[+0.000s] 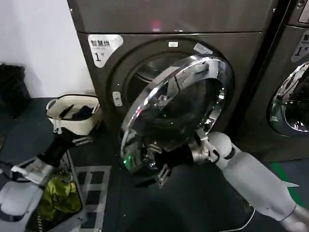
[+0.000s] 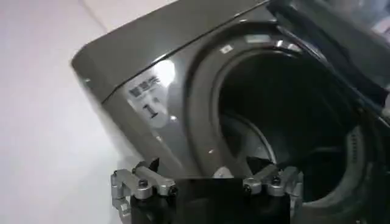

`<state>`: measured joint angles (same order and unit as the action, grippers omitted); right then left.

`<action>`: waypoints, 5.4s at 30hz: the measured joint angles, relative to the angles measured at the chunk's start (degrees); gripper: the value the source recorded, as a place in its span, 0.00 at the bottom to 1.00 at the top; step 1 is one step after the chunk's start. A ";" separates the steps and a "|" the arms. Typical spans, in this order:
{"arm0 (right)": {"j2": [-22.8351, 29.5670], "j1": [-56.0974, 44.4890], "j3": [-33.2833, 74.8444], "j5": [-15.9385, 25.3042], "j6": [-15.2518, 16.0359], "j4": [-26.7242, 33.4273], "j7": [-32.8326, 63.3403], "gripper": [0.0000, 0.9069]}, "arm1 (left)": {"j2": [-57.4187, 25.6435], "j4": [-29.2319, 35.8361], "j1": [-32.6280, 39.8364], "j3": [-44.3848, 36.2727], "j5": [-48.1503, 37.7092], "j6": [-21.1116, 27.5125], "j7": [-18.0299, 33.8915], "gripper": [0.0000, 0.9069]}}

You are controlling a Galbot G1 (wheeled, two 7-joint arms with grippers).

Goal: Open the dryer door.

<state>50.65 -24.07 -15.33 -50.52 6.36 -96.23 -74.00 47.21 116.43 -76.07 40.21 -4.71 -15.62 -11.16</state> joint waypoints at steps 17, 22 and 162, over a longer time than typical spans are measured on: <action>-8.80 -0.56 -0.19 -1.84 -2.02 -2.57 -6.79 1.00 | -6.95 -2.19 15.49 -21.19 -0.37 -0.30 -2.13 1.00; -10.83 -0.89 0.03 -2.17 -2.15 -2.93 -7.79 1.00 | -7.45 -2.21 20.14 -26.93 -1.00 -0.22 -2.87 1.00; 3.87 -97.46 122.61 30.28 -18.79 33.36 68.60 1.00 | 44.99 -34.81 59.30 -75.52 4.57 -0.94 -3.17 1.00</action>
<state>54.52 -121.53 107.28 -20.24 -12.43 -62.86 -5.41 92.20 81.62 -16.77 -35.30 -0.15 -16.55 -14.32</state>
